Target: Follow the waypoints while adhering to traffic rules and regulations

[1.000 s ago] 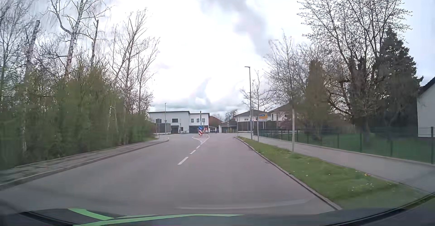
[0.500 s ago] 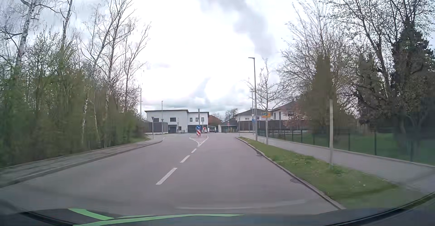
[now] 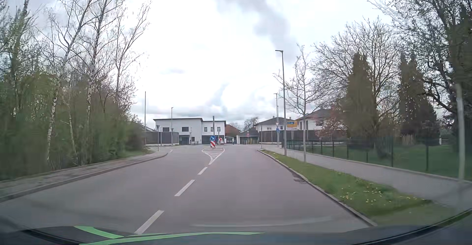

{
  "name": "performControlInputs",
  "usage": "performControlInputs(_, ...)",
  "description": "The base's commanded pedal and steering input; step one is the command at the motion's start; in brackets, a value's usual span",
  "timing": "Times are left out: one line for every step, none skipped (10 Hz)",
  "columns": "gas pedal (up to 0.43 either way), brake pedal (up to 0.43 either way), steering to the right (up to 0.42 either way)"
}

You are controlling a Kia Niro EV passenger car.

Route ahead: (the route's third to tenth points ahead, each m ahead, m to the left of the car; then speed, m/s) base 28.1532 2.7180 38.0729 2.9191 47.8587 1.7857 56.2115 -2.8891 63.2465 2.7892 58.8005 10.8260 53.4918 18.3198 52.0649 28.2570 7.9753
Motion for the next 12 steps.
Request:
performControlInputs(0.11,0.0,0.001)
performControlInputs(0.098,0.0,0.001)
performControlInputs(0.098,0.0,0.001)
performControlInputs(0.098,0.0,0.001)
performControlInputs(0.098,0.0,0.001)
performControlInputs(0.098,0.0,0.002)
performControlInputs(0.098,0.0,0.004)
performControlInputs(0.087,0.0,0.005)
performControlInputs(0.087,0.0,0.006)
performControlInputs(0.079,0.0,0.006)
performControlInputs(0.079,0.0,0.006)
performControlInputs(0.059,0.0,0.006)
